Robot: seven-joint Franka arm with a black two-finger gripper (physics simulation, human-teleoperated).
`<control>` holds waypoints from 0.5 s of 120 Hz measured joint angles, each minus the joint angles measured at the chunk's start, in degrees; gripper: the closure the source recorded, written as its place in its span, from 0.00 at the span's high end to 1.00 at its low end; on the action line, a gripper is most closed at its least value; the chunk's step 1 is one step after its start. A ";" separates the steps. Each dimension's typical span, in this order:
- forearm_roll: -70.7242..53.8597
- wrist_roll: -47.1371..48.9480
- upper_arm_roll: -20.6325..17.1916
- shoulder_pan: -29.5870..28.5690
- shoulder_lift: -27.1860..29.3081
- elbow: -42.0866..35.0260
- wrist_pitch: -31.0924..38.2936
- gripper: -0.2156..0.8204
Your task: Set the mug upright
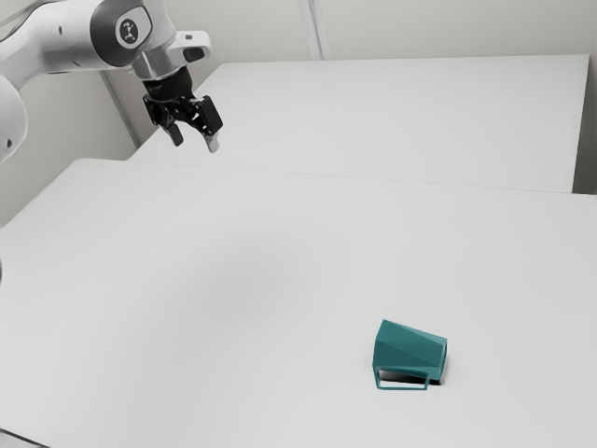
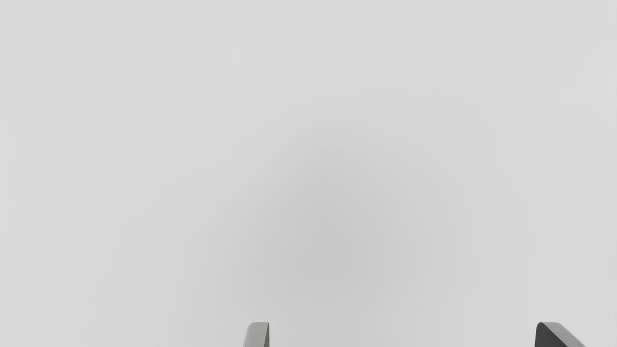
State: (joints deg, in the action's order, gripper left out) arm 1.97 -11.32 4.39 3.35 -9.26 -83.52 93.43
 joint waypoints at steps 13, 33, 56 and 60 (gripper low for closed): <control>0.03 -0.10 -0.01 0.00 0.07 0.00 -0.03 0.79; 0.40 -0.23 -0.07 0.01 0.61 -1.41 -0.06 0.79; 9.80 -0.31 -0.39 0.01 1.82 -7.44 1.93 0.79; 12.03 -0.34 -0.70 -0.03 1.86 -8.72 2.84 0.79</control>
State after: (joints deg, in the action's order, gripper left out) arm 14.00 -11.66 3.70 3.31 -7.40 -92.24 96.26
